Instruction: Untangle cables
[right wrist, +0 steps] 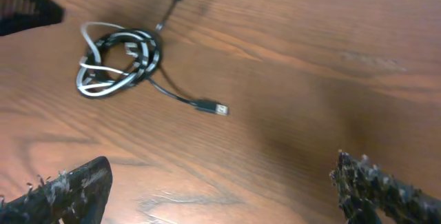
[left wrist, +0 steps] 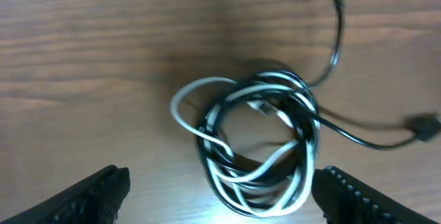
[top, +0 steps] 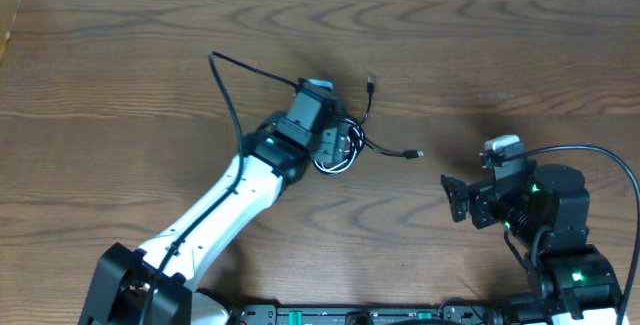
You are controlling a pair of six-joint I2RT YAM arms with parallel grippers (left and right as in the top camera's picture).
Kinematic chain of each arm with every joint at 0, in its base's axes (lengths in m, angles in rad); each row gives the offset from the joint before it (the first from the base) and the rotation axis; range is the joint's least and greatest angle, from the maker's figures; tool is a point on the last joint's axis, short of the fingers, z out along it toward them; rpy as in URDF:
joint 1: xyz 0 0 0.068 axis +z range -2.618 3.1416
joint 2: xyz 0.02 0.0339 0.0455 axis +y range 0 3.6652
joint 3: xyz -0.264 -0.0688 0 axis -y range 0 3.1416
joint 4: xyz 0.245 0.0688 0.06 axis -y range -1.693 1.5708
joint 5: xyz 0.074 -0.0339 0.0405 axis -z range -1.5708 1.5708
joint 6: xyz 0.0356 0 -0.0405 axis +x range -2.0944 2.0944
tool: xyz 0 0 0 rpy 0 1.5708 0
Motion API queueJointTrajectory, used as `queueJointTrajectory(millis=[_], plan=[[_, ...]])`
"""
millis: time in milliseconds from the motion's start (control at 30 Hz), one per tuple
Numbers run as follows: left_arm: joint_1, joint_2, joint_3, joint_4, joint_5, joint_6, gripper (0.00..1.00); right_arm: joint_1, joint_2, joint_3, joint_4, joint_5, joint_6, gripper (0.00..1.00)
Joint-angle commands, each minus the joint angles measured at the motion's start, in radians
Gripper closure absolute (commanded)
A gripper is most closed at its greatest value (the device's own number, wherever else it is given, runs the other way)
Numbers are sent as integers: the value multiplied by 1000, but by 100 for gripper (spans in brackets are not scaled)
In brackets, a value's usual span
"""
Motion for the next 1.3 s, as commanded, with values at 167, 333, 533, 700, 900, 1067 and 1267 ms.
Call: queueJointTrajectory(millis=[167, 333, 533, 700, 900, 1067, 1267], plan=[[42, 34, 14, 79, 98, 264, 6, -5, -2, 22, 5, -100, 75, 1], [42, 97, 14, 132, 97, 279, 7, -5, -2, 22, 8, -100, 96, 1], [42, 211, 14, 187, 97, 274, 19, -5, -2, 22, 9, -100, 103, 1], [42, 283, 14, 218, 97, 267, 31, -5, -2, 22, 9, -100, 108, 1], [42, 340, 14, 217, 97, 200, 35, -5, -2, 22, 10, -100, 108, 2], [42, 348, 14, 216, 98, 168, 44, -5, -2, 22, 11, -100, 110, 2], [23, 348, 14, 161, 127, 132, 81, -5, -2, 22, 22, -100, 110, 2]])
